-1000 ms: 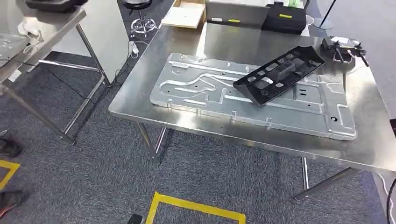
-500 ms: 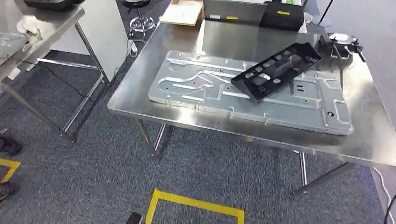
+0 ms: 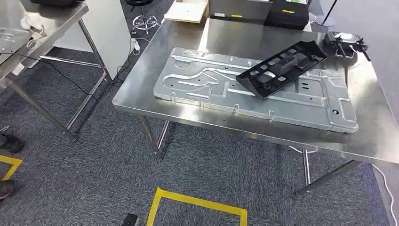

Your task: Take the parts from the cabinet and place them on the table.

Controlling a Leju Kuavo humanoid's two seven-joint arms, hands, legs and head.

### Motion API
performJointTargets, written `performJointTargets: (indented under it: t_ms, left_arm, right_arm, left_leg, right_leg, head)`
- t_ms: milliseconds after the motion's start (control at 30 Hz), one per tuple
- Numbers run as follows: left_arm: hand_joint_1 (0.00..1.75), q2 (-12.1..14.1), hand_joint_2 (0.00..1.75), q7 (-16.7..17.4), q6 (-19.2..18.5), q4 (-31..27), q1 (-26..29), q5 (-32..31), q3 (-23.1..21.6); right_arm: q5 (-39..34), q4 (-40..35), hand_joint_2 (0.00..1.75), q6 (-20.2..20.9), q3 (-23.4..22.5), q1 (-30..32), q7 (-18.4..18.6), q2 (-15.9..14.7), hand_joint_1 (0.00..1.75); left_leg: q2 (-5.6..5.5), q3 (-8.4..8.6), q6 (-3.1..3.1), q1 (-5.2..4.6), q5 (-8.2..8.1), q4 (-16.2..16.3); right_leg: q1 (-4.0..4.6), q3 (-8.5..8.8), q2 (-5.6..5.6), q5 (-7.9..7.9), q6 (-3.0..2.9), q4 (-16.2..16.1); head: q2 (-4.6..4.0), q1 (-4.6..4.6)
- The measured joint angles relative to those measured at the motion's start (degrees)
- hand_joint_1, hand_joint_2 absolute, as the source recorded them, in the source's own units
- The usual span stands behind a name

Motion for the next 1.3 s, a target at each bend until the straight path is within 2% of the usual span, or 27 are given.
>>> performJointTargets:
  t_ms: [67, 100, 133, 200, 233, 267, 300, 400, 433, 500, 567, 600, 633, 667, 700, 767, 833, 867, 900, 933, 967, 1033, 1100, 1167, 1233, 1267, 1300]
  left_arm:
    - [0.0, -0.1, 0.0, 0.0, 0.0, 0.0, 0.2, 0.0, 0.0]
    - [0.0, -0.2, 0.0, 0.0, 0.0, 0.0, 0.2, 0.0, 0.0]
    - [0.0, -0.2, 0.0, 0.0, 0.0, 0.0, 0.2, 0.0, 0.0]
    - [0.0, -0.4, 0.0, -0.3, -0.2, 0.0, 0.1, -0.2, 0.0]
    - [0.0, -0.4, 0.0, -0.6, -0.3, 0.0, 0.2, -0.4, 0.0]
    - [0.0, -0.4, 0.0, -0.9, -0.3, 0.0, 0.2, -0.6, 0.0]
    - [0.0, -0.5, 0.0, -1.1, -0.3, 0.0, 0.3, -0.7, 0.0]
    - [0.0, -0.5, 0.0, -1.4, 0.3, 0.0, 0.2, -0.9, 0.0]
    - [0.0, -0.3, 0.0, -1.5, 0.5, 0.0, 0.0, -0.9, 0.0]
    - [0.0, -0.3, 0.0, -1.9, 0.7, 0.0, 0.0, -0.9, 0.0]
    - [0.0, -0.2, 0.0, -2.0, 0.9, 0.0, 0.1, -0.9, 0.0]
    - [0.0, -0.3, 0.0, -2.1, 0.9, 0.0, 0.1, -0.9, 0.0]
    - [0.0, -0.2, 0.0, -2.1, 0.9, 0.0, 0.0, -0.9, 0.0]
    - [0.0, -0.2, 0.0, -2.1, 1.0, 0.0, 0.1, -0.9, 0.0]
    - [0.0, -0.2, 0.0, -2.2, 1.0, 0.0, 0.2, -1.0, 0.0]
    - [0.0, -0.3, 0.0, -2.3, 1.0, 0.0, 0.6, -1.0, 0.0]
    - [0.0, -0.4, 0.0, -2.5, 0.9, 0.0, 0.9, -1.0, 0.0]
    - [0.0, -0.5, 0.0, -2.5, 0.8, 0.0, 0.9, -1.0, 0.0]
    - [0.0, -0.8, 0.0, -2.7, 0.8, 0.0, 0.9, -1.0, 0.0]
    - [0.0, -0.9, 0.0, -2.8, 0.8, 0.0, 0.8, -0.9, 0.0]
    - [0.0, -1.0, 0.0, -3.0, 0.8, 0.0, 0.6, -0.9, 0.0]
    - [0.0, -1.2, 0.0, -3.2, 0.7, 0.0, 0.6, -0.9, 0.0]
    - [0.0, -1.3, 0.0, -3.1, 0.7, 0.0, 0.6, -0.9, 0.0]
    - [0.0, -1.5, 0.0, -3.2, 0.7, 0.0, 0.4, -0.9, 0.0]
    - [0.0, -1.6, 0.0, -3.2, 0.7, 0.0, 0.4, -0.9, 0.0]
    - [0.0, -1.6, 0.0, -3.2, 0.7, 0.0, 0.5, -0.9, 0.0]
    - [0.0, -1.6, 0.0, -3.2, 0.7, 0.0, 0.5, -0.9, 0.0]
  right_arm:
    - [-0.4, 0.0, 0.0, 0.0, 0.0, 0.5, 0.1, -0.1, 0.0]
    - [-0.4, 0.0, 0.0, -0.1, 0.0, 0.6, 0.1, -0.2, 0.0]
    - [-0.4, 0.0, 0.0, -0.2, 0.0, 0.7, 0.0, -0.2, 0.0]
    - [-0.9, 0.0, 0.0, -0.4, 0.0, 1.2, 0.2, -0.3, 0.0]
    - [-1.3, 0.0, 0.0, -0.4, -0.1, 1.7, 0.2, -0.3, 0.0]
    - [-1.5, 0.0, 0.0, -0.5, -0.3, 2.4, 0.2, -0.3, 0.0]
    - [-1.6, 0.0, 0.0, -0.5, -0.4, 3.1, 0.0, -0.2, 0.0]
    - [-0.8, -0.1, 0.0, -0.5, -1.3, 4.2, -1.7, 0.6, 0.0]
    - [0.2, -0.3, 0.0, -0.5, -1.6, 4.6, -2.6, 1.3, 0.0]
    - [3.8, -1.5, 0.0, -0.6, -3.1, 4.7, -5.2, 2.9, 0.0]
    - [7.4, -3.3, 0.0, -0.6, -4.5, 5.0, -7.3, 4.8, 0.0]
    - [8.0, -4.0, 0.0, -0.6, -5.0, 5.0, -7.6, 5.3, 0.0]
    - [8.2, -4.4, 0.0, -0.6, -5.5, 4.9, -7.6, 5.8, 0.0]
    - [8.2, -4.8, 0.0, -0.6, -5.9, 4.8, -7.7, 5.9, 0.0]
    - [8.2, -5.6, 0.0, -0.6, -6.4, 4.8, -7.9, 6.3, 0.0]
    - [8.5, -6.7, 0.0, -0.6, -6.4, 4.8, -7.8, 7.0, 0.0]
    - [9.0, -8.0, 0.0, -0.6, -5.9, 4.4, -6.8, 7.0, 0.0]
    - [9.3, -8.7, 0.0, -0.6, -5.5, 3.9, -6.0, 6.8, 0.0]
    - [9.5, -9.3, 0.0, -0.6, -4.8, 3.1, -5.4, 6.3, 0.0]
    - [9.6, -9.7, 0.0, -0.6, -4.1, 2.3, -4.5, 5.9, 0.0]
    - [9.9, -10.1, 0.0, -0.6, -3.2, 1.6, -3.8, 5.1, 0.0]
    - [10.2, -10.8, 0.0, -0.6, -1.5, 0.3, -2.8, 4.2, 0.0]
    - [10.4, -11.3, 0.0, -0.6, 0.2, -1.4, -1.7, 3.5, 0.0]
    - [10.2, -12.1, 0.0, -0.6, 1.5, -1.7, -0.9, 2.1, 0.0]
    - [10.1, -12.4, 0.0, -0.6, 2.3, -2.0, -0.7, 1.6, 0.0]
    - [10.1, -12.5, 0.0, -0.6, 2.6, -2.1, -0.6, 1.4, 0.0]
    - [10.1, -12.6, 0.0, -0.6, 2.9, -2.1, -0.5, 1.3, 0.0]
  left_leg:
    - [-0.03, -0.21, -0.47, -0.22, 0.16, 0.1]
    - [-0.03, -0.47, -0.96, -0.01, -1.22, 1.0]
    - [0.08, -1.35, -1.29, 0.06, -3.63, 3.0]
    - [0.09, -4.05, -1.7, 0.38, -8.98, 11.1]
    - [0.09, -5.2, -1.75, 0.49, -10.72, 15.0]
    - [0.09, -5.29, -1.7, 0.52, -11.15, 16.7]
    - [0.09, -4.06, -1.51, 0.52, -10.43, 15.6]
    - [0.07, 5.64, 0.28, 0.06, -5.51, 1.1]
    - [0.3, 6.79, 0.85, -0.15, -6.62, -2.2]
    - [0.62, 6.6, 1.15, -0.23, -5.88, -2.5]
    - [0.46, 6.35, 1.99, -0.48, -4.66, -3.2]
    - [0.26, 6.77, 2.02, 0.03, -2.75, -4.7]
    - [-0.11, 6.7, 2.08, -0.14, -1.94, -5.5]
    - [-0.22, 6.21, 2.49, -0.14, -1.32, -5.6]
    - [-0.68, 5.63, 2.21, -0.14, -0.85, -5.5]
    - [-1.26, 4.66, 2.03, -0.14, -0.41, -5.1]
    - [-2.09, 3.74, 1.82, -0.1, -0.3, -4.2]
    - [-2.52, 3.42, 1.66, -0.04, -0.4, -3.6]
    - [-2.9, 3.07, 1.37, -0.02, -0.61, -2.9]
    - [-3.18, 2.45, 0.98, -0.06, -0.87, -2.1]
    - [-3.5, 1.83, 0.66, -0.34, -1.09, -1.2]
    - [-4.4, 1.31, 0.34, -0.26, -0.89, -1.4]
    - [-4.53, 1.09, -0.2, -0.38, -1.11, -0.9]
    - [-1.17, -1.08, -0.95, -0.22, -4.57, 3.9]
    - [-0.25, -5.46, -1.34, 0.24, -8.88, 13.0]
    - [-0.07, -7.19, -1.42, 0.46, -9.8, 16.6]
    - [0.02, -7.44, -1.39, 0.51, -9.21, 17.0]
  right_leg:
    - [-0.54, -0.53, 0.0, 0.49, -0.8, 0.0]
    - [-0.6, -0.75, -0.16, 0.87, -1.34, -0.1]
    - [-0.59, -1.18, -0.18, 1.15, -1.79, -0.2]
    - [-0.51, -2.3, -0.16, 1.86, -2.02, -0.1]
    - [-0.42, -2.93, -0.17, 2.16, -2.01, -0.1]
    - [-0.31, -3.49, -0.2, 2.61, -1.99, -0.1]
    - [-0.21, -3.97, -0.25, 3.02, -1.95, -0.1]
    - [0.26, -5.18, -0.23, 4.38, -1.86, -0.1]
    - [0.22, -5.22, -0.34, 4.78, -1.59, -0.1]
    - [-0.17, -5.08, -0.51, 5.59, -0.65, -0.8]
    - [-0.37, -4.71, -0.71, 6.81, 0.19, -2.0]
    - [-0.44, -5.01, -0.93, 6.76, 0.32, -1.8]
    - [-0.23, -5.53, -0.74, 4.95, 0.43, -0.8]
    - [-0.2, -6.6, -0.57, 1.95, 0.41, 2.1]
    - [-0.16, -8.11, -0.42, -1.1, 0.56, 6.8]
    - [-0.2, -9.92, -0.39, -4.13, 0.87, 13.6]
    - [-0.36, -7.23, -0.36, -2.43, 1.09, 11.1]
    - [-0.47, -4.03, -0.18, -0.57, 1.2, 6.5]
    - [-0.77, -0.84, 0.81, 0.97, 1.39, 1.6]
    - [-1.1, 0.59, 3.45, -0.52, 1.35, -0.9]
    - [-0.48, 0.38, 2.94, 0.03, 0.45, -1.1]
    - [-0.22, 0.26, 1.72, -0.1, -0.25, -0.6]
    - [-0.83, 0.14, 0.68, 0.28, -0.99, -0.9]
    - [-0.59, 0.23, -0.67, 0.25, -1.79, -1.0]
    - [-0.4, 0.09, -2.03, 0.27, -1.82, -1.0]
    - [-0.3, 0.05, -2.72, 0.27, -1.82, -0.9]
    - [-0.22, 0.09, -3.34, 0.26, -1.83, -0.9]
  head:
    - [0.0, 0.0]
    - [0.0, 0.09]
    - [0.0, 0.0]
    - [0.0, 0.02]
    - [0.0, 0.02]
    - [0.0, 0.02]
    - [0.0, 0.0]
    - [0.0, 0.0]
    - [0.0, 0.09]
    - [0.0, -0.02]
    - [0.0, -0.02]
    - [0.0, 0.02]
    - [0.0, 0.04]
    - [0.0, 0.07]
    - [0.0, 0.04]
    - [0.0, 0.02]
    - [0.0, 0.02]
    - [0.0, 0.02]
    - [0.0, 0.04]
    - [0.0, 0.04]
    - [0.0, -0.02]
    - [0.0, 0.04]
    - [0.0, 0.02]
    - [0.0, -0.09]
    - [0.0, -0.07]
    - [0.0, -0.11]
    - [0.0, -0.07]
